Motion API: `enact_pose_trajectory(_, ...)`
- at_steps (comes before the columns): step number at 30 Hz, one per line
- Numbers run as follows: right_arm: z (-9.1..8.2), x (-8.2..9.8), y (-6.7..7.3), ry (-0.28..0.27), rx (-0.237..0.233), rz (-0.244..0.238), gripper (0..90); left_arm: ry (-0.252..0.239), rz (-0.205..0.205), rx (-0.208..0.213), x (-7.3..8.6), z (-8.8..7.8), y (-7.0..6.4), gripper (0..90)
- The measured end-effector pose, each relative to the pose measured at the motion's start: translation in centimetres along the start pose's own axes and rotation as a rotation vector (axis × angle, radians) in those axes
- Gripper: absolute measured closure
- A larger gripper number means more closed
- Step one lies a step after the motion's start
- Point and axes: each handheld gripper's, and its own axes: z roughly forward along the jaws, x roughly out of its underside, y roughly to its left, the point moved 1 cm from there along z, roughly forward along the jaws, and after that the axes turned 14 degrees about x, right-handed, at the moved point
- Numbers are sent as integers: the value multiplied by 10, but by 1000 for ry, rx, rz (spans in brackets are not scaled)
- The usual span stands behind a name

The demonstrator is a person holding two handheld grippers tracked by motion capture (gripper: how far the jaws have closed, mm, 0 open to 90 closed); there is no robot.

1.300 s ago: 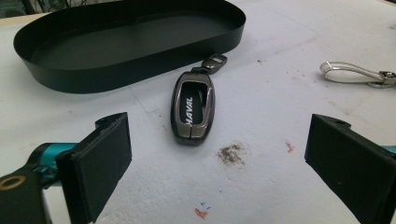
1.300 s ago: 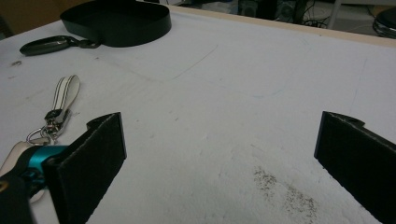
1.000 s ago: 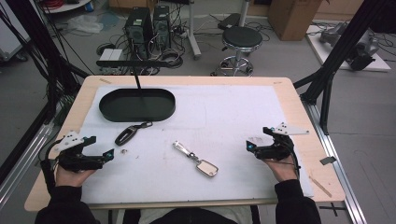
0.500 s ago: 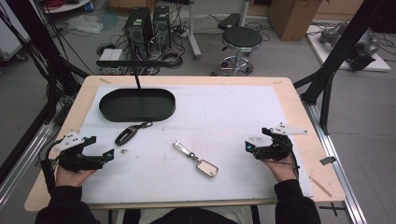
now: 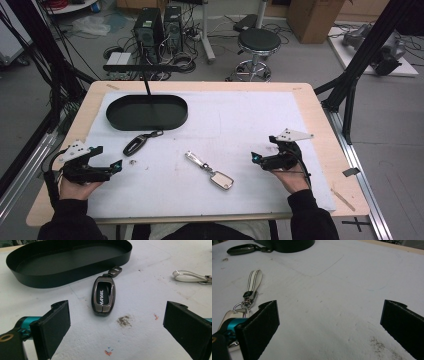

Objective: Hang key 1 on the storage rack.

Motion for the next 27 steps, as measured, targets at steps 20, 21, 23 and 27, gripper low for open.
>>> enact_pose_trajectory(20,21,-20,35,72,-71,-89,14,11,-2,5,1,2,0,77)
enact_pose_trajectory(21,22,-21,38,76,-78,-93,14,11,-1,6,1,2,0,78)
enact_pose_trajectory(23,23,-21,39,79,-79,-95,14,12,0,8,1,2,0,78)
enact_pose_trajectory(27,28,-24,48,91,-93,-111,14,15,2,8,1,3,0,77)
